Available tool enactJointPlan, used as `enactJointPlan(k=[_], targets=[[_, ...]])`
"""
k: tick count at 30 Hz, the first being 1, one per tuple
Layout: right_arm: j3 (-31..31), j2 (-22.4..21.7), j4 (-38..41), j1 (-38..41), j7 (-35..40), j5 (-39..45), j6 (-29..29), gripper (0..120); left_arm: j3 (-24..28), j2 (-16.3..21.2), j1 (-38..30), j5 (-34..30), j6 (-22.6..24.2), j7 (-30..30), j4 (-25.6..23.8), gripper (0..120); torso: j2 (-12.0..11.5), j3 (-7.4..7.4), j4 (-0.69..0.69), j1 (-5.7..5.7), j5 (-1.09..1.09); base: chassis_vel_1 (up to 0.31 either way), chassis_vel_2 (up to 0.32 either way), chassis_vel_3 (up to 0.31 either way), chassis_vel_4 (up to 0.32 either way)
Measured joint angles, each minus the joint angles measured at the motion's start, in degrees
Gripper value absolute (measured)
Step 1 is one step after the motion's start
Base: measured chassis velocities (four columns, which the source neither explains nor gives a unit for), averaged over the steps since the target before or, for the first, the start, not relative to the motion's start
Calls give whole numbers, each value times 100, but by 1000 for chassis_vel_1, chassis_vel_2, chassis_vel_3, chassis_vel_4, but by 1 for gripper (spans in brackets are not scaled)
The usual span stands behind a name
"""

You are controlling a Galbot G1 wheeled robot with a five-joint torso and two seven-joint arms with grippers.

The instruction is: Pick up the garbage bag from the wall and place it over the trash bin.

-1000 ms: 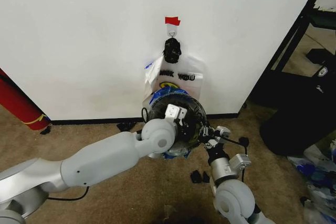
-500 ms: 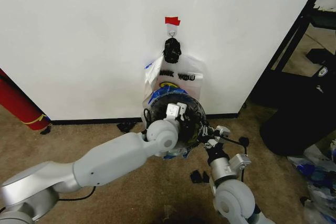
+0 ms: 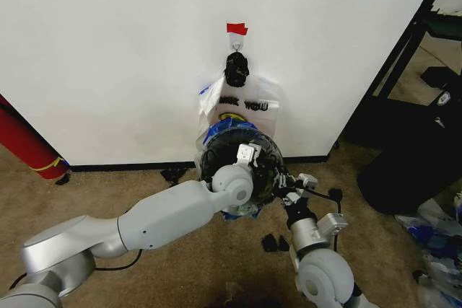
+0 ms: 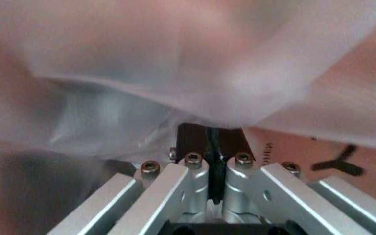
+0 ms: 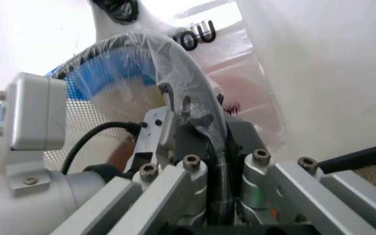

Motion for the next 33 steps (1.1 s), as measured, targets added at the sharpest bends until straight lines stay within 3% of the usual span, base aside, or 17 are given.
enactJointPlan(k=[8,13,22,33], targets=[[0,55,-17,-42,-5,-2,-6,1,-126,22,219,98,-131,84,31,0,0,0,1,0,-1,0,0,0,0],[0,62,-108,-27,0,-21,-6,1,-220,214,222,69,-131,84,-344,0,0,0,-1,0,-1,0,0,0,0],[-49,65,-209,7,29,-154,-5,1,-105,721,191,-227,202,-133,-1344,0,0,0,0,0,-1,0,0,0,0],[-73,-28,-166,-35,-9,-289,26,1,122,715,90,-568,852,-211,-1354,0,0,0,0,0,-1,0,0,0,0]])
